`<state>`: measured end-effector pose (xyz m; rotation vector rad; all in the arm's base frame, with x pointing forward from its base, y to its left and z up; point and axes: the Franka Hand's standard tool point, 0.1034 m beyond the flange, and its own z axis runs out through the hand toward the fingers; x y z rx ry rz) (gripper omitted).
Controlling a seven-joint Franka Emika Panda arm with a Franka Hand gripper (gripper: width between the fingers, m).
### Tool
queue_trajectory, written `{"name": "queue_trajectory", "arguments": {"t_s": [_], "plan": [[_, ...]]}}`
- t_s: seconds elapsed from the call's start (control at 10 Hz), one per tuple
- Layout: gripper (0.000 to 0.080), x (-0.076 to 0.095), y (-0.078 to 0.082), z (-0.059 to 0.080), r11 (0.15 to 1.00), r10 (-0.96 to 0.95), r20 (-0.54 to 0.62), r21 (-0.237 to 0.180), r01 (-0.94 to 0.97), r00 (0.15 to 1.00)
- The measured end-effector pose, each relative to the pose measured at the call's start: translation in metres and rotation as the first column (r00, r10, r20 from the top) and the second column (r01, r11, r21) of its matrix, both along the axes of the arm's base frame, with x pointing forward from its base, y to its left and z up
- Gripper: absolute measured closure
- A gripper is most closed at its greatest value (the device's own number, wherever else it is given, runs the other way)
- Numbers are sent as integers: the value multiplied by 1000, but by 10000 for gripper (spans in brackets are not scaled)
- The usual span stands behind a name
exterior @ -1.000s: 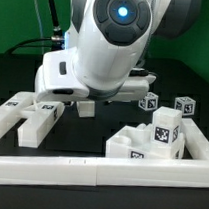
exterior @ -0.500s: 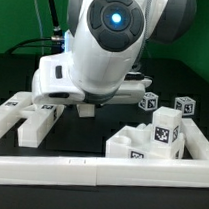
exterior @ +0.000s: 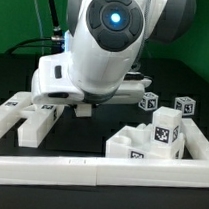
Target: Assemble chair
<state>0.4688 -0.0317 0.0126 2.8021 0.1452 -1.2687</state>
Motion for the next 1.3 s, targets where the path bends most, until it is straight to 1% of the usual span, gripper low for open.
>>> {"name": "queue_trajectory", "arguments": {"t_s": [0.1,0.2,0.4,0.5,0.7,0.8,0.9,1.0,1.1,1.2,1.3], "plan": [[509,1,0,3,1000,-1,3,0,1,1000],[509,3,0,14,1000,-8,1,2,8,1000],[509,8,-1,50,1000,-26,-8,9,26,1000],[509,11,-4,60,999,-34,-2,10,34,999],[509,15,-4,55,1000,-29,36,12,29,999],[509,15,-4,55,1000,-29,36,12,29,999],[509,20,-5,53,1000,-26,71,13,25,997],[509,31,-6,51,1000,-16,181,20,13,983],[509,33,-5,53,1000,-12,282,28,5,959],[509,31,1,63,1000,-24,303,27,16,953],[509,45,5,74,999,-22,361,32,12,932]]}}
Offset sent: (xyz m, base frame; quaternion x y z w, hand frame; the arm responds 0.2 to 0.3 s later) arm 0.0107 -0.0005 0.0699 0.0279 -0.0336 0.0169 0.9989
